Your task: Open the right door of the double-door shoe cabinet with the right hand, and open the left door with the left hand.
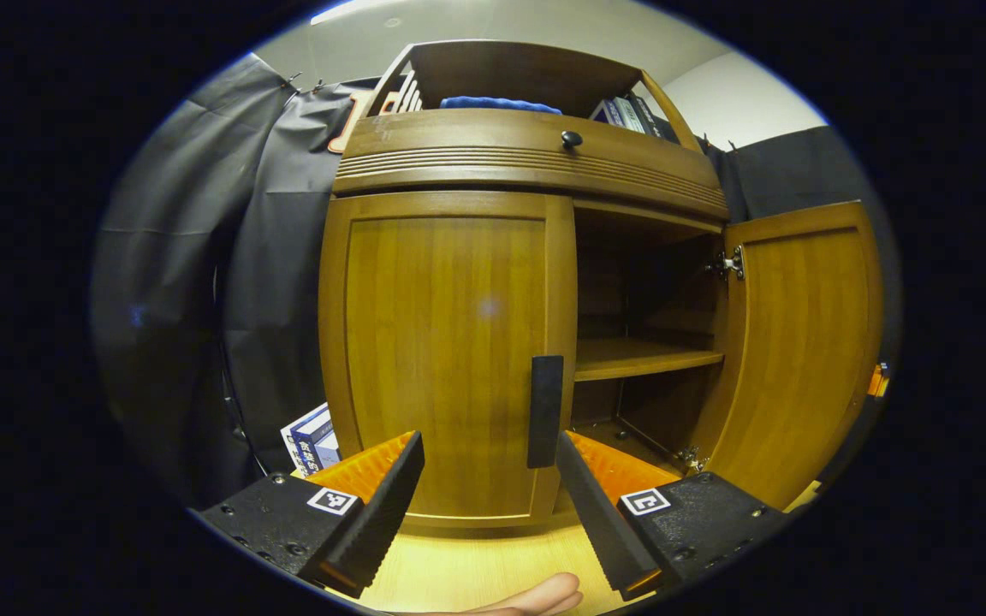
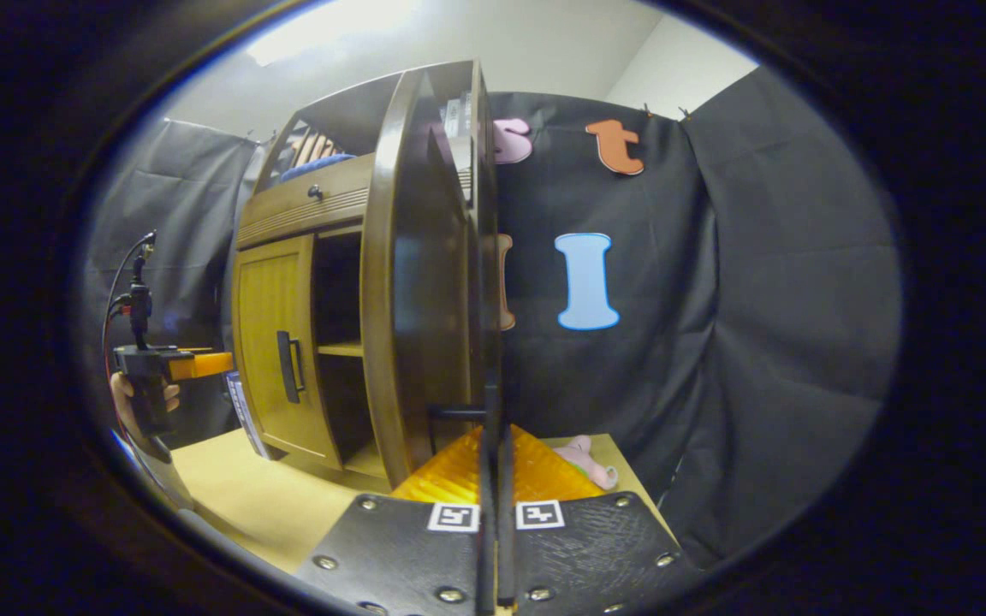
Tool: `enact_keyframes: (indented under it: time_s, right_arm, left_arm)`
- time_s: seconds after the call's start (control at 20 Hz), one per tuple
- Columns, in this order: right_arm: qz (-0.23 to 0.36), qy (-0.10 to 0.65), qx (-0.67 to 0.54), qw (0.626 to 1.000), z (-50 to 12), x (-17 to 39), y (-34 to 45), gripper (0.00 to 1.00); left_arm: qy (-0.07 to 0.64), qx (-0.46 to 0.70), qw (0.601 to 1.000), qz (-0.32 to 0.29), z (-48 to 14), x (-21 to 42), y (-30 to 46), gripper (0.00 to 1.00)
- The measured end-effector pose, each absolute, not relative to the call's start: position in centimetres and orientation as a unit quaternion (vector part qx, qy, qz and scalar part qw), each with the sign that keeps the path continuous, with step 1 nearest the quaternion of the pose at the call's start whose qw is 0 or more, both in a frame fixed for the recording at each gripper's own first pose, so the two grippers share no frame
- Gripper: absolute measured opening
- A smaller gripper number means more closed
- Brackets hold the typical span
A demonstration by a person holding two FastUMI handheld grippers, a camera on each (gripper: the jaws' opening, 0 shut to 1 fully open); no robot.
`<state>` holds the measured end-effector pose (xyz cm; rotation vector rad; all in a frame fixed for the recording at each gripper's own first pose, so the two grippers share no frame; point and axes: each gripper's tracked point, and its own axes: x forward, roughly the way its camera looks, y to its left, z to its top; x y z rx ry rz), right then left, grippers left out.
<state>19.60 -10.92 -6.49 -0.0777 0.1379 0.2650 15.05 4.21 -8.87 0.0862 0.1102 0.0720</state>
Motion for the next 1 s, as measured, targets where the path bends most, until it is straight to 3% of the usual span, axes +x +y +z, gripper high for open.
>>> enact_keyframes:
  time_s: [0.05,0.1,0.15,0.4,0.85,0.95,1.0]
  right_arm:
    - [0.128,0.055,-0.047,0.989,-5.8,19.0,-11.1,0.06]
    - [0.123,0.042,-0.051,0.99,-5.0,18.5,-11.2,0.16]
    - [0.102,0.027,-0.057,0.993,-3.9,17.9,-12.1,0.2]
    - [0.056,-0.034,-0.032,0.997,0.6,12.1,-13.2,1.0]
    - [0.071,-0.016,-0.033,0.997,0.0,6.3,-7.8,0.98]
    - [0.075,-0.007,-0.054,0.996,-0.3,5.3,-6.7,1.0]
    - [0.079,-0.008,-0.064,0.995,0.1,5.0,-5.9,0.98]
  left_arm:
    - [0.058,0.044,0.997,0.035,-9.2,15.4,4.0,0.92]
    - [0.057,0.043,0.997,0.033,-9.3,15.8,3.7,0.92]
    - [0.057,0.043,0.997,0.032,-9.4,16.4,3.4,0.92]
    - [0.074,0.053,0.995,0.048,-10.7,20.1,3.1,0.95]
    - [0.028,0.055,0.997,0.041,-10.1,26.7,1.2,0.94]
    - [0.059,0.082,0.994,0.043,-11.7,28.3,1.7,0.87]
    - [0.086,0.074,0.993,0.025,-13.1,27.8,1.1,0.77]
